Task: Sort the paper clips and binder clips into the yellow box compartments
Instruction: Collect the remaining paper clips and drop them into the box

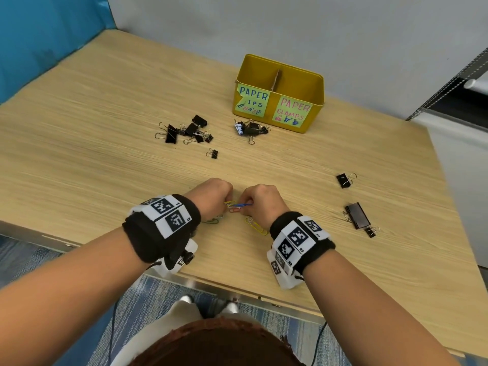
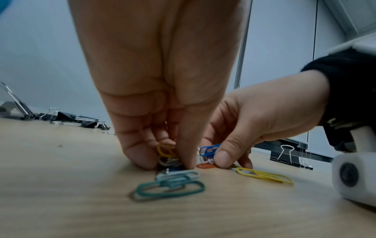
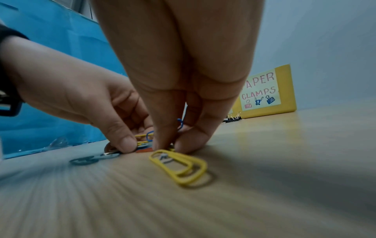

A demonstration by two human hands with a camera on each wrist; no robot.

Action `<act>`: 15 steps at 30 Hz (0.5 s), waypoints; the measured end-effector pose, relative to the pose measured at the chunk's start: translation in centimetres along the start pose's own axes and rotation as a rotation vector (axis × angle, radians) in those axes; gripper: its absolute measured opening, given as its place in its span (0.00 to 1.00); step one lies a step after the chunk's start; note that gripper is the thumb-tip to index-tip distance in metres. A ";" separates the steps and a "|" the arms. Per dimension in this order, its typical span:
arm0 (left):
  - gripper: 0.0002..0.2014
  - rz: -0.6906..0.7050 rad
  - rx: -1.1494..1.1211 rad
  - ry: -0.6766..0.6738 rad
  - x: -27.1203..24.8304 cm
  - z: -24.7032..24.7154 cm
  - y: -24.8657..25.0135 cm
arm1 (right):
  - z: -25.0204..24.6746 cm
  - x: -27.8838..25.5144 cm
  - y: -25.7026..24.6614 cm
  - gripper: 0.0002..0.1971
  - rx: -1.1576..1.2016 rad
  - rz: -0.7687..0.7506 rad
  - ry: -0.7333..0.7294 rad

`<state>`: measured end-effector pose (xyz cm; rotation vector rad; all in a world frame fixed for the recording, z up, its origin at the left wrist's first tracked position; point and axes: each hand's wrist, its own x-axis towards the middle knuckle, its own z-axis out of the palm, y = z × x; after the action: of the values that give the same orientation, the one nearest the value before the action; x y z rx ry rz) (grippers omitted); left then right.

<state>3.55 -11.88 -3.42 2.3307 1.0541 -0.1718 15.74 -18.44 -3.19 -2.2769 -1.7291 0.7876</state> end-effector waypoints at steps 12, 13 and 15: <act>0.05 0.001 -0.243 -0.027 2.7 -2.5 -1.3 | -2.8 3.0 2.4 0.09 0.439 0.122 -0.044; 0.05 0.000 -0.302 -0.025 3.2 -3.2 -1.4 | -3.5 3.6 2.4 0.10 0.491 0.125 -0.022; 0.09 0.003 -0.432 0.000 4.4 -4.9 -1.3 | -5.2 5.0 2.5 0.09 0.575 0.105 0.037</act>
<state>5.05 -5.62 -1.45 1.9418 0.9756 0.0544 21.34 -13.63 -1.44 -1.9718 -1.1694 1.0859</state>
